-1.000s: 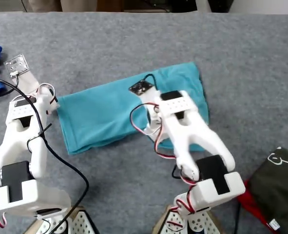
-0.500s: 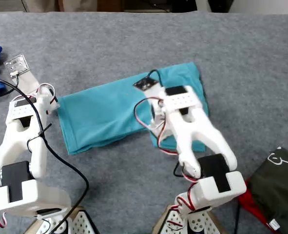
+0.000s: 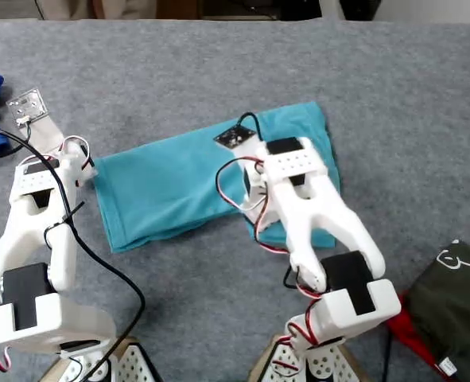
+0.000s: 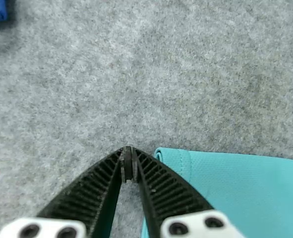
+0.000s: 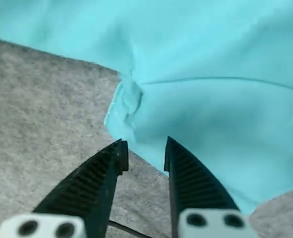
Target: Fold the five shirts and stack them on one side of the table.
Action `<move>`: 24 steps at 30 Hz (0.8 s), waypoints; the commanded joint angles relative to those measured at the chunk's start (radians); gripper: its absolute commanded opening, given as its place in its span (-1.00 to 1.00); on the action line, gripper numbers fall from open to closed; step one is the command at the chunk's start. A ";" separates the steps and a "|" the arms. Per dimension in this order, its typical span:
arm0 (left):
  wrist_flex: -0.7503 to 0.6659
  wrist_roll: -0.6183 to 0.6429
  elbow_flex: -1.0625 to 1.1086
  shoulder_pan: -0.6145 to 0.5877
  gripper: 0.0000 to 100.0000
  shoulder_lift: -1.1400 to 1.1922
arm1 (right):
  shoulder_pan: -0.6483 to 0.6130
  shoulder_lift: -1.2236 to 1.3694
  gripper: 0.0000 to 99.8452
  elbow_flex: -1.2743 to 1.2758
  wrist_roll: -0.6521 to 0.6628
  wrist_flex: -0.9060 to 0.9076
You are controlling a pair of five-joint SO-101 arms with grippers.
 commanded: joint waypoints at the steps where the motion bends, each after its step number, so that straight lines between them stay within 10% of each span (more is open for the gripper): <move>1: -0.015 0.005 -0.040 0.000 -0.96 -0.005 | -0.021 -0.002 -0.72 0.005 -0.011 0.003; 24: -0.015 0.003 -0.038 0.000 -0.96 -0.005 | 0.039 -0.002 -0.98 0.093 -0.006 -0.104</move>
